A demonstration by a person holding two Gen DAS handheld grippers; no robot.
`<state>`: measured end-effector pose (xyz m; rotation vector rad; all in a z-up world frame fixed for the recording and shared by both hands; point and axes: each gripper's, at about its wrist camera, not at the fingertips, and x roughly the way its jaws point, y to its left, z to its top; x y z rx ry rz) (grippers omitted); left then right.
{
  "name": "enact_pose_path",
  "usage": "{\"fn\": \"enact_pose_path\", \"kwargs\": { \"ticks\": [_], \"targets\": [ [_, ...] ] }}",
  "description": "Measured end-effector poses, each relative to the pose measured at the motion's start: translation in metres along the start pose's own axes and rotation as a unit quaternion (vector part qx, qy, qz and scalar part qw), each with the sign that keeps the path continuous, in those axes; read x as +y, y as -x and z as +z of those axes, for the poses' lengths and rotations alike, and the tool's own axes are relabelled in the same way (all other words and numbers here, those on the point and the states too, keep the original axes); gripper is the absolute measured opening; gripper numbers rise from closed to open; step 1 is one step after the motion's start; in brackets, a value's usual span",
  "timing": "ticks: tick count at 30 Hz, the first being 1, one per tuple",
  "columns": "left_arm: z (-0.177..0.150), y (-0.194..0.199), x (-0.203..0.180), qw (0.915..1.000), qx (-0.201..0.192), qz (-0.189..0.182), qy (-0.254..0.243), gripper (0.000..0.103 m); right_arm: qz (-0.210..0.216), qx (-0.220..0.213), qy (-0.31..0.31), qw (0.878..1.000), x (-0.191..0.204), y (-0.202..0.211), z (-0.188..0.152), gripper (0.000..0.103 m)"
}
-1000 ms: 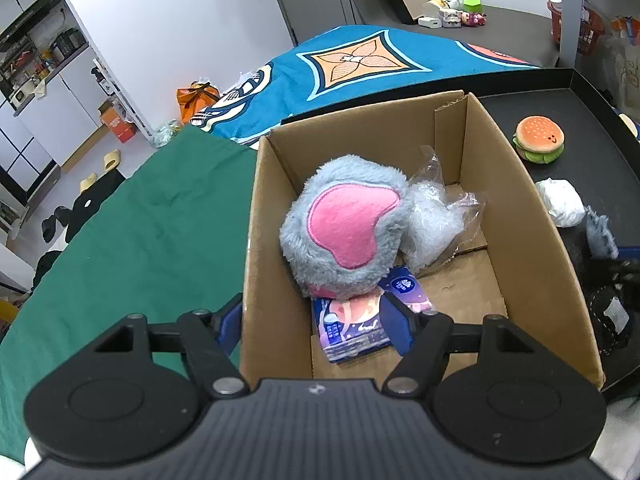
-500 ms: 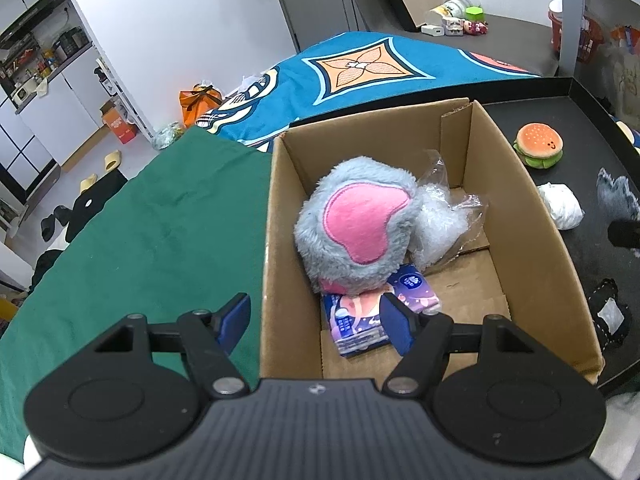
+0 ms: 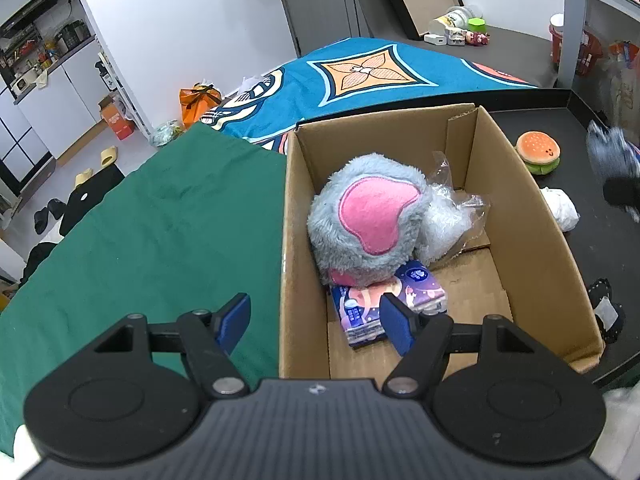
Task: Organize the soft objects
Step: 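Grasp the blue denim patch on the tray with the right gripper, then carry the denim patch over the box and release it with the right gripper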
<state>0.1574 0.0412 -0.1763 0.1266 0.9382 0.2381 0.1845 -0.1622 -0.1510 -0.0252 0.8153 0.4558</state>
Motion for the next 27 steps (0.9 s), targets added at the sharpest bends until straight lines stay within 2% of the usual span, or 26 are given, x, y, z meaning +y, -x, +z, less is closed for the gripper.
{"fn": "enact_pose_path", "kwargs": {
  "ticks": [10, 13, 16, 21, 23, 25, 27],
  "targets": [
    [-0.008, 0.003, 0.006, 0.9997, -0.011, -0.019, 0.009, 0.069, 0.019, -0.024, 0.022, 0.999, 0.029, 0.008, 0.020, 0.018],
    [-0.011, 0.003, 0.008, 0.9995, -0.014, -0.025, 0.011, 0.065, 0.026, -0.027, 0.029, 0.999, 0.039, 0.008, 0.022, 0.018],
    [-0.013, 0.003, 0.011, 0.9994, -0.018, -0.027, 0.012, 0.054, 0.036, -0.028, 0.037, 0.998, 0.050, 0.008, 0.025, 0.019],
    [-0.017, 0.003, 0.018, 0.9990, -0.015, -0.035, 0.024, 0.020, 0.052, -0.028, 0.049, 0.997, 0.067, 0.005, 0.028, 0.020],
    [-0.019, 0.004, 0.019, 0.9989, -0.018, -0.036, 0.025, 0.016, 0.062, -0.027, 0.051, 0.996, 0.072, 0.004, 0.029, 0.025],
    [-0.019, 0.004, 0.020, 0.9989, -0.022, -0.035, 0.022, 0.012, 0.064, -0.025, 0.047, 0.997, 0.074, 0.004, 0.028, 0.043],
    [-0.019, 0.004, 0.022, 0.9987, -0.023, -0.038, 0.025, 0.010, 0.055, -0.027, 0.046, 0.997, 0.073, 0.004, 0.027, 0.048]
  ]
}}
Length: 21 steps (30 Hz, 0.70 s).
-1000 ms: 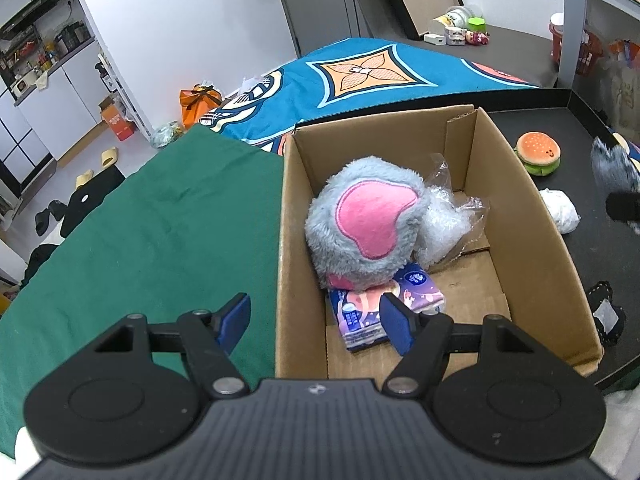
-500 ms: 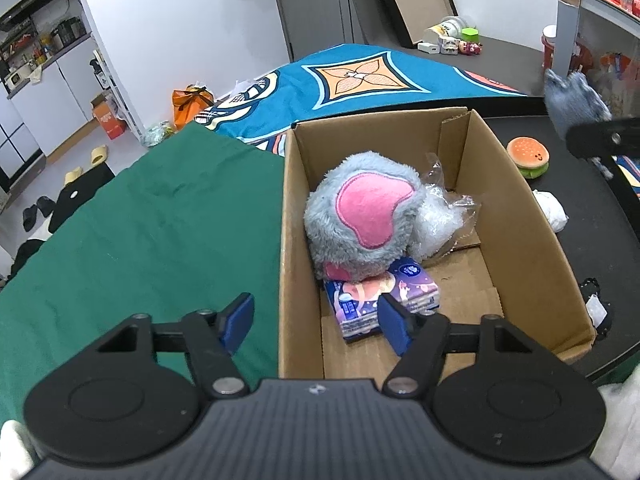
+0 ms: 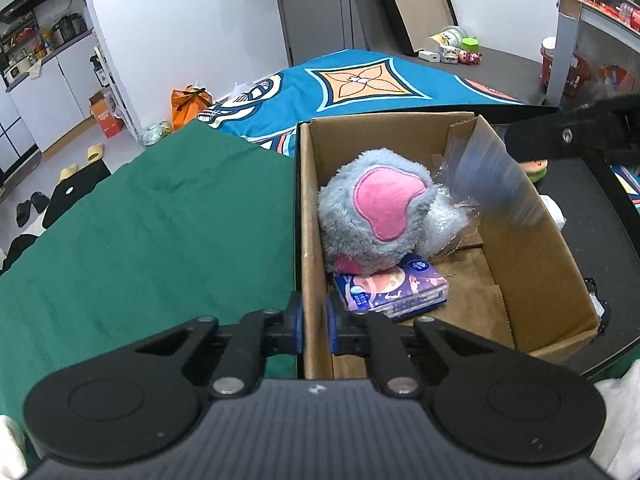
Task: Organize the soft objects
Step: 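Carry the denim patch over the box and release it with the right gripper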
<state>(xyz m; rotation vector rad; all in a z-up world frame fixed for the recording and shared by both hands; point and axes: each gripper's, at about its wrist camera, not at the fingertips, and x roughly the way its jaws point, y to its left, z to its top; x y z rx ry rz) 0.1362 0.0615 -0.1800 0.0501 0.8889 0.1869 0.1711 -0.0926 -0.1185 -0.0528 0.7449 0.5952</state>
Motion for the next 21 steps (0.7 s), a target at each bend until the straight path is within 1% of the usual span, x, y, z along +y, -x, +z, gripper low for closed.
{"fn": "enact_pose_path", "kwargs": {
  "ticks": [7, 13, 15, 19, 21],
  "targets": [
    [0.001, 0.003, 0.002, 1.0000, -0.003, -0.002, 0.004, 0.010, -0.023, 0.009, -0.013, 1.000, -0.011, 0.006, -0.009, 0.055],
    [0.001, 0.006, 0.002, 1.0000, -0.001, -0.002, 0.002, 0.011, -0.043, 0.016, -0.026, 0.999, -0.026, 0.012, -0.021, 0.056],
    [0.002, 0.007, 0.001, 1.0000, 0.000, -0.003, -0.002, 0.013, -0.047, 0.019, -0.030, 0.998, -0.030, 0.014, -0.025, 0.057],
    [0.003, 0.009, 0.000, 0.9999, 0.007, -0.005, -0.009, 0.014, -0.052, 0.028, -0.038, 0.998, -0.039, 0.014, -0.035, 0.058],
    [0.002, 0.009, -0.001, 0.9999, 0.009, -0.004, -0.010, 0.016, -0.053, 0.033, -0.045, 0.997, -0.042, 0.013, -0.041, 0.058]
  ]
}}
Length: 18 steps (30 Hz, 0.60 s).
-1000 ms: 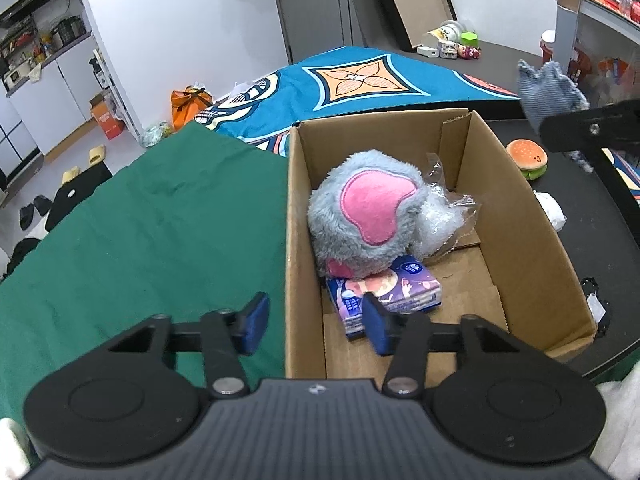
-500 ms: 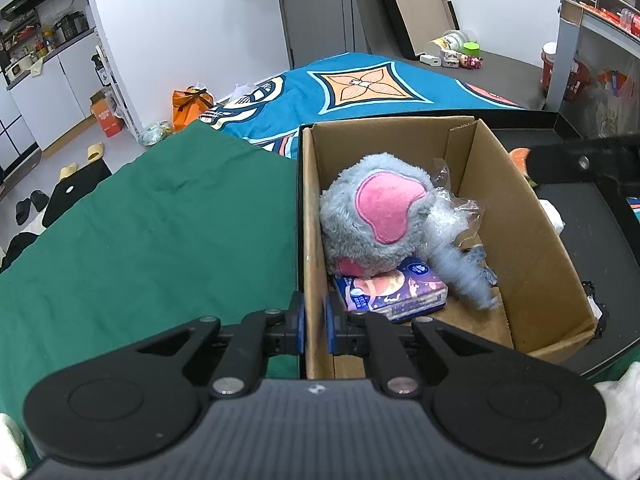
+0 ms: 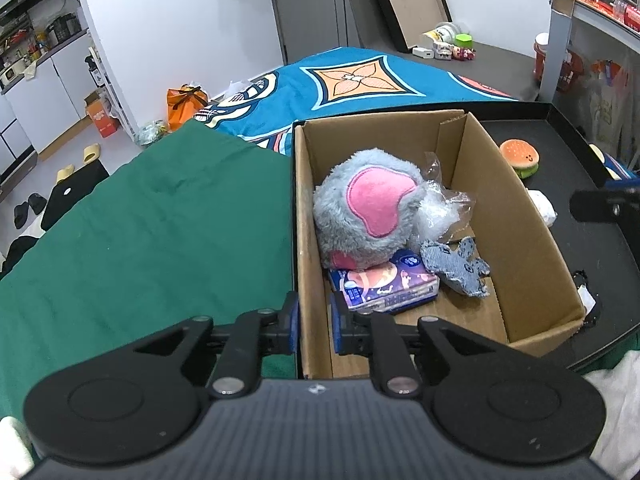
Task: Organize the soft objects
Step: 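Carry the denim patch over the box and release it with the right gripper, then grasp the black felt piece on the tray with the right gripper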
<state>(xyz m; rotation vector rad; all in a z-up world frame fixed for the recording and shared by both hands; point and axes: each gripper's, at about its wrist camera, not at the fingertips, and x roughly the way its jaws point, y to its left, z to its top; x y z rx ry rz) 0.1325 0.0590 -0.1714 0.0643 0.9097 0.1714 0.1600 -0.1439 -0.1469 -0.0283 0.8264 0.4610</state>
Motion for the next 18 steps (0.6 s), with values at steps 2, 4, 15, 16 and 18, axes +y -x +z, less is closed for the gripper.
{"fn": "enact_pose_path", "kwargs": {
  "ticks": [2, 4, 15, 16, 18],
  "targets": [
    [0.000, 0.001, -0.001, 1.0000, 0.002, 0.001, -0.001, 0.020, 0.000, 0.004, -0.003, 1.000, -0.002, 0.000, -0.004, 0.058],
    [-0.001, 0.002, -0.003, 1.0000, 0.002, 0.002, -0.004, 0.025, -0.001, 0.009, -0.004, 1.000, -0.005, 0.000, -0.009, 0.058],
    [0.003, 0.006, -0.014, 0.9996, 0.000, 0.013, -0.025, 0.049, -0.014, 0.046, -0.020, 0.999, -0.027, -0.013, -0.037, 0.057],
    [0.003, 0.005, -0.015, 0.9996, 0.000, 0.014, -0.026, 0.049, -0.016, 0.049, -0.023, 0.998, -0.029, -0.015, -0.040, 0.057],
    [0.004, 0.004, -0.017, 0.9995, 0.001, 0.017, -0.027, 0.052, -0.019, 0.055, -0.026, 0.998, -0.033, -0.018, -0.044, 0.057]
  ]
}}
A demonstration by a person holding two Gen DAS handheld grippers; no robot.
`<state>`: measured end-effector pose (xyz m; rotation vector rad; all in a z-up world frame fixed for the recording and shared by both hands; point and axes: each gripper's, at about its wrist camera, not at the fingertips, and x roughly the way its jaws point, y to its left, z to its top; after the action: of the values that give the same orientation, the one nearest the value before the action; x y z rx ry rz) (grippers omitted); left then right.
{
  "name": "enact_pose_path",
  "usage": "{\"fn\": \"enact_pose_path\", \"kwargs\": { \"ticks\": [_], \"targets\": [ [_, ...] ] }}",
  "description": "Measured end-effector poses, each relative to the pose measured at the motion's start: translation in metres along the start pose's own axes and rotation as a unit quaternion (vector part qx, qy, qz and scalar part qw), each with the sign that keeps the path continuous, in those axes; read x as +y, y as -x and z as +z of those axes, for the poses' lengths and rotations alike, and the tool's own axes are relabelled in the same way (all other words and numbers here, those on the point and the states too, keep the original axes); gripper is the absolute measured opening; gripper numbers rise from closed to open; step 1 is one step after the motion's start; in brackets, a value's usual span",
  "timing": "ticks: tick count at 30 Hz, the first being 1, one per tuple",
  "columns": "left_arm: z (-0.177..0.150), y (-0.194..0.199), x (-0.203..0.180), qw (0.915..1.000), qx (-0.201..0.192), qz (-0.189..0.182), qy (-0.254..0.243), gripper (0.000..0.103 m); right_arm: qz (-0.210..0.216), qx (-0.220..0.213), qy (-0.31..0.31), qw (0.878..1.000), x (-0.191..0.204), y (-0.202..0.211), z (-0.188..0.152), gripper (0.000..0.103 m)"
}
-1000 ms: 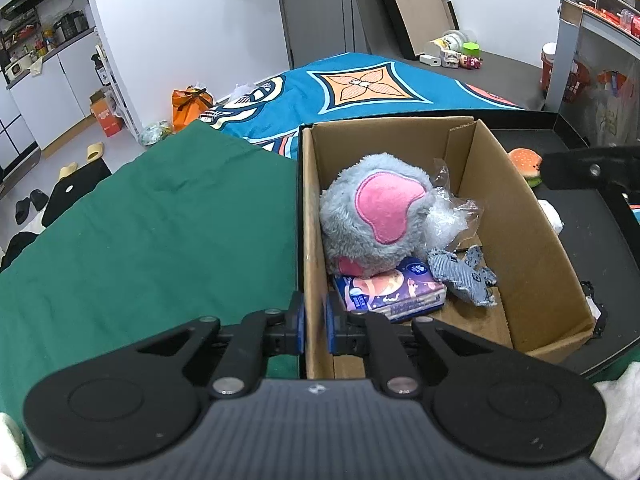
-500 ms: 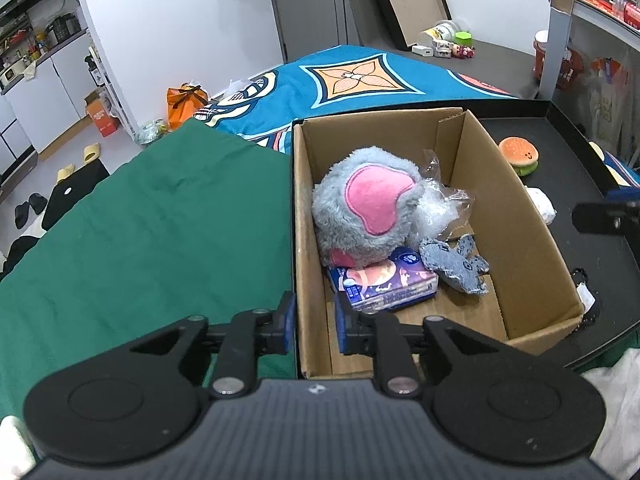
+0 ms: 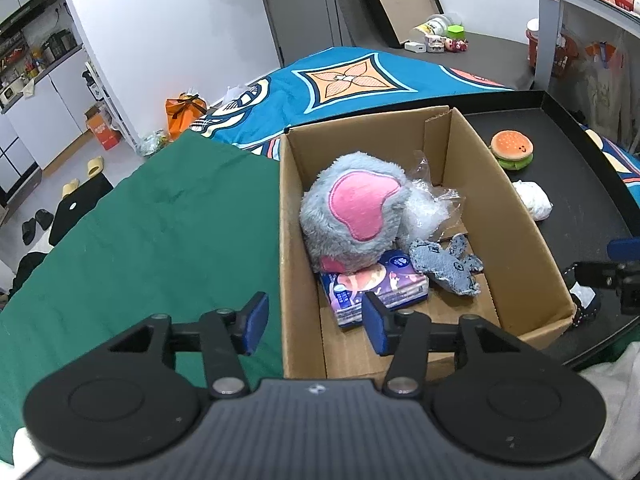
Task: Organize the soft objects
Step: 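Grasp the black felt piece on the tray with the right gripper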
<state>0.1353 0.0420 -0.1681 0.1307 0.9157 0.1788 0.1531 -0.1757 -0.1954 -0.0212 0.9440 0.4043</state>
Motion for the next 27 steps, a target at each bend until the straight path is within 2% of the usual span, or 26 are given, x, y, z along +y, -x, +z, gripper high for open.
{"fn": "enact_pose_path", "kwargs": {
  "ticks": [8, 20, 27],
  "targets": [
    [0.005, -0.006, -0.009, 0.9999, 0.007, 0.004, -0.007, 0.053, -0.008, 0.027, -0.009, 1.000, -0.016, -0.017, -0.011, 0.057],
    [0.010, -0.013, -0.022, 0.9994, 0.015, 0.019, -0.023, 0.067, -0.008, 0.044, -0.017, 0.999, -0.031, -0.029, -0.021, 0.057],
    [0.013, -0.016, -0.027, 0.9990, 0.018, 0.026, -0.030, 0.070, -0.010, 0.049, -0.005, 0.999, -0.037, -0.027, -0.019, 0.050]
  ]
}}
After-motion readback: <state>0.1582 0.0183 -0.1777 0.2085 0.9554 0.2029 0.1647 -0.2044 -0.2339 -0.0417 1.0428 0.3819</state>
